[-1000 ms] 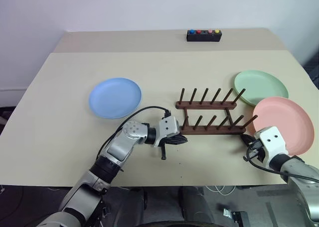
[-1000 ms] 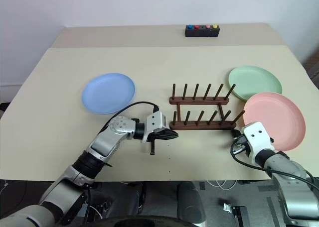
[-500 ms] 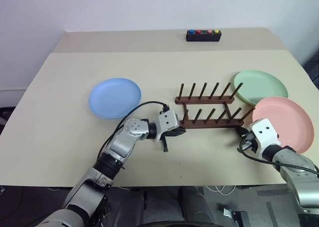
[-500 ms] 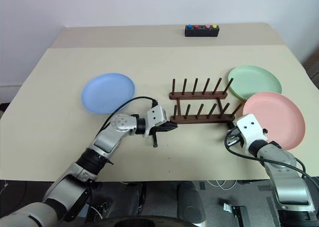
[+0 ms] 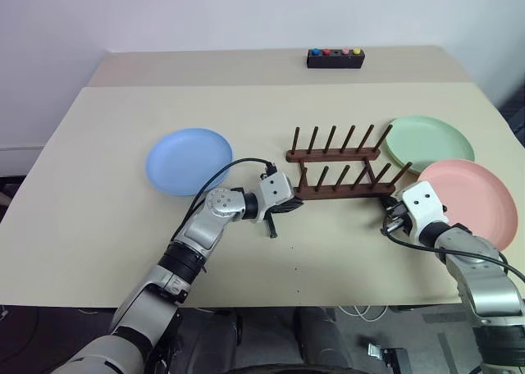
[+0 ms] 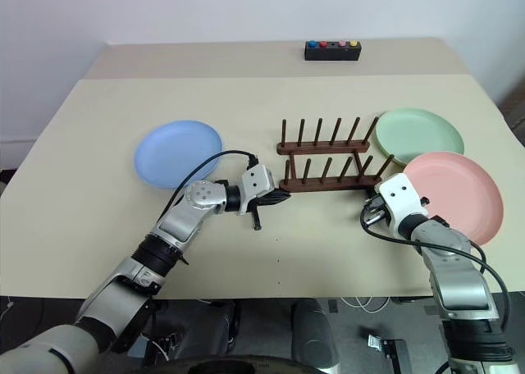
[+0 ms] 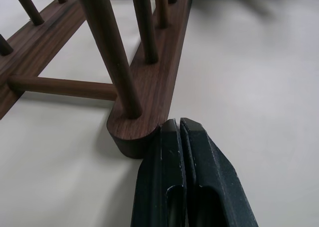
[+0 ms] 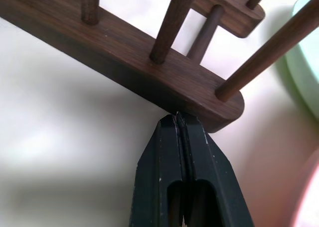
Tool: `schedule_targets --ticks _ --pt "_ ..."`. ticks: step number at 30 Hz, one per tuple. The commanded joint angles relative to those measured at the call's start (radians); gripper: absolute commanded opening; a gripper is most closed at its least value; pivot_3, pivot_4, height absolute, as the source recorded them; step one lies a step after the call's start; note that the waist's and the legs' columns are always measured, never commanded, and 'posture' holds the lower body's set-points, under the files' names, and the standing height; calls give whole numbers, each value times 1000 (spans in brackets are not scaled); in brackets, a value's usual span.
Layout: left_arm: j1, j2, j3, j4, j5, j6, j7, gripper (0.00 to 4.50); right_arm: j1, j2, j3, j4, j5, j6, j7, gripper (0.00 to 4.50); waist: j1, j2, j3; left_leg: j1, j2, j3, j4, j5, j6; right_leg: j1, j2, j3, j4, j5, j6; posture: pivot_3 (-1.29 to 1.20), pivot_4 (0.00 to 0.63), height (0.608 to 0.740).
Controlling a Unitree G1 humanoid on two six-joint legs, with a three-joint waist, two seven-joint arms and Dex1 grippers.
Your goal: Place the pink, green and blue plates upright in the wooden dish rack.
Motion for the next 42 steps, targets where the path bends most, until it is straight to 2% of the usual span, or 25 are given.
schedule_targets --ticks 1,14,19,23,29,34,35,38,42 --pt "-23 2 27 25 14 -17 17 60 -20 8 -2 1 -8 -26 -8 0 0 0 0 0 0 0 0 0 0 0 0 0 0 0 0 0 150 740" --pt "-31 -5 41 59 30 -49 41 60 -33 13 4 12 -13 -49 -9 0 -1 0 0 0 0 0 0 0 0 0 0 0 0 0 0 0 150 740" --pt "-20 -2 39 35 17 -37 24 60 -9 5 -1 -48 10 -37 19 0 -1 0 0 0 0 0 0 0 0 0 0 0 0 0 0 0 150 740" --pt "25 16 52 -58 -30 1 -22 60 55 -18 -19 -155 29 -25 59 0 -3 0 0 0 0 0 -1 0 0 0 0 0 0 0 0 0 150 740" --pt "180 84 107 -324 -168 102 -103 60 219 -50 -207 -438 178 111 124 0 1 1 0 -3 0 -1 -1 0 0 -3 0 0 1 0 0 0 150 740" --pt "228 115 117 -420 -239 160 -146 0 285 -70 -349 -551 267 227 138 2288 5 0 0 -1 0 -1 1 0 0 1 0 0 0 0 0 0 150 740" --pt "230 118 114 -428 -243 167 -149 0 292 -73 -368 -562 270 242 133 2905 4 0 0 -1 0 -1 1 0 0 1 0 0 0 0 0 0 150 740" --pt "231 113 107 -438 -267 173 -169 0 304 -75 -397 -560 229 309 73 4356 4 0 0 -1 0 -1 1 0 0 1 0 0 0 0 0 0 150 740" --pt "228 104 89 -450 -284 149 -206 0 326 -55 -340 -536 163 338 10 4439 4 0 0 -1 0 0 0 0 0 0 0 0 0 0 0 0 150 740"
